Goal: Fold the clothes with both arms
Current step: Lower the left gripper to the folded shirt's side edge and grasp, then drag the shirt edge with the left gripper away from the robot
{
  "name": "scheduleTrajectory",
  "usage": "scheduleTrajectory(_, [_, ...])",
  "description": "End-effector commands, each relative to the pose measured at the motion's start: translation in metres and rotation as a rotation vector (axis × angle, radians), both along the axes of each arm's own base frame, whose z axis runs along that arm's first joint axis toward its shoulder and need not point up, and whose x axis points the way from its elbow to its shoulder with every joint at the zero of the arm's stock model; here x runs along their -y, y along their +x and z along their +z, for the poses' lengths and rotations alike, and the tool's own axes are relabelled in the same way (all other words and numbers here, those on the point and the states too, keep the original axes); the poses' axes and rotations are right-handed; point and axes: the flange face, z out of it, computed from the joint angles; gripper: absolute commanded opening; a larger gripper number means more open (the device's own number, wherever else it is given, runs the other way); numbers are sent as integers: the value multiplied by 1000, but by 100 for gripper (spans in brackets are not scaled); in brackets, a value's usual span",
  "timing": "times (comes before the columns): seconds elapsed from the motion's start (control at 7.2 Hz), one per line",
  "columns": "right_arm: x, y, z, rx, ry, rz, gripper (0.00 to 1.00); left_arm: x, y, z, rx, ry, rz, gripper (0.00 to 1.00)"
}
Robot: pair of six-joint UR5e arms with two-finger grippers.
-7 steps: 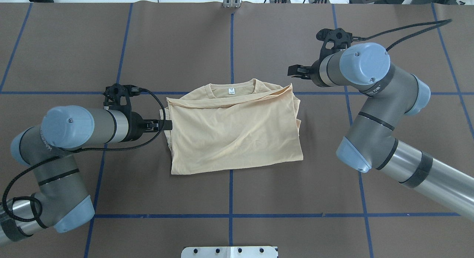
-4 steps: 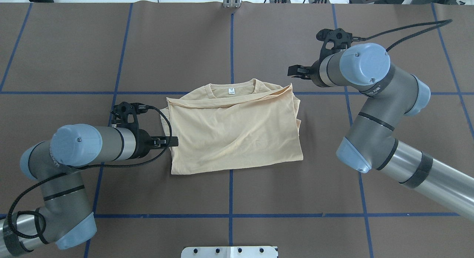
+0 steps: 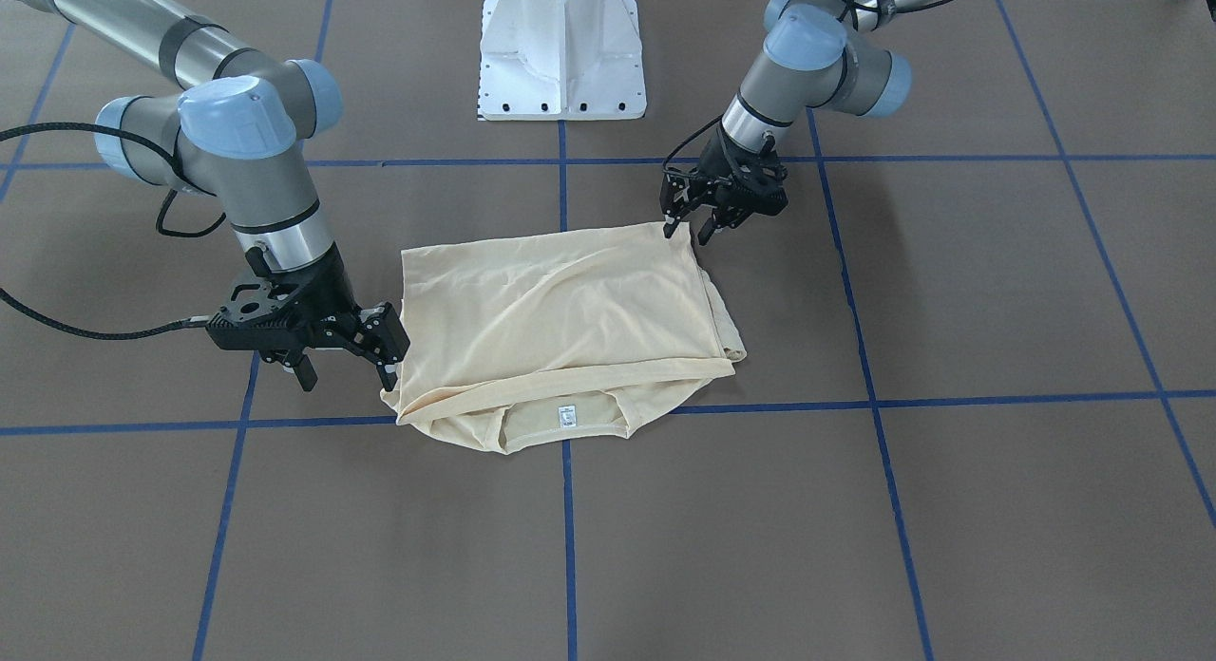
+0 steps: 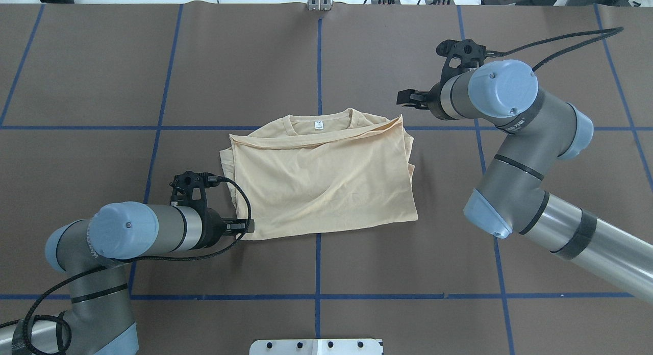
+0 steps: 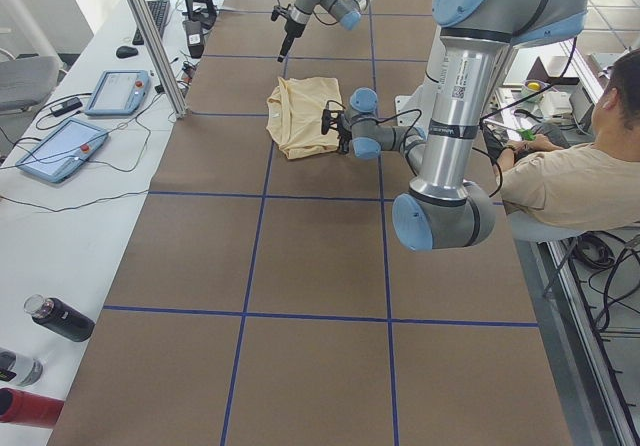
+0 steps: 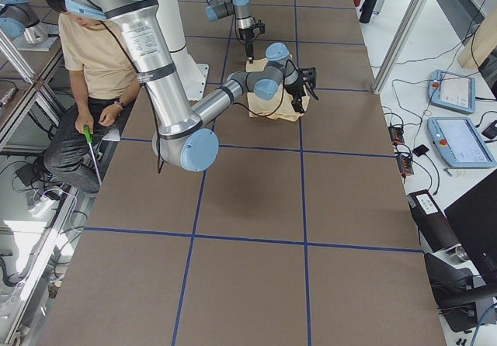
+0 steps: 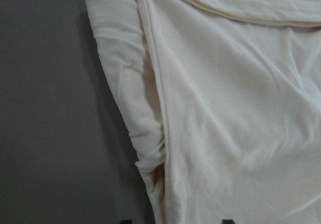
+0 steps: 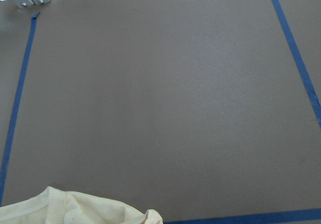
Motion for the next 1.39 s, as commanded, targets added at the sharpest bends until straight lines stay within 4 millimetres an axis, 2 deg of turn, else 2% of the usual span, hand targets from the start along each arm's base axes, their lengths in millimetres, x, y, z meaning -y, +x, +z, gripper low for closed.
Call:
scheduleTrajectory(0.0, [-1, 2, -5, 10, 3, 4, 100, -8, 6, -2, -3, 1, 16, 51])
scheduleTrajectory(0.28, [-1, 2, -3, 6, 4, 1, 100, -8, 6, -2, -3, 1, 16, 46])
scheduleTrajectory(0.69, [-2, 1, -4, 6, 6, -1, 100, -8, 5, -1, -2, -3, 10, 1])
scheduleTrajectory(0.97, [-1, 1, -3, 4, 6, -2, 100, -9, -7, 0, 0, 2, -3, 0])
scheduleTrajectory(1.11, [-1, -1, -3, 2, 6, -5, 100, -15, -26, 14, 19, 5, 7, 0])
scheduleTrajectory(1.25, [-1, -1, -4, 3, 7, -5, 100, -7, -40, 20, 32, 10, -11, 0])
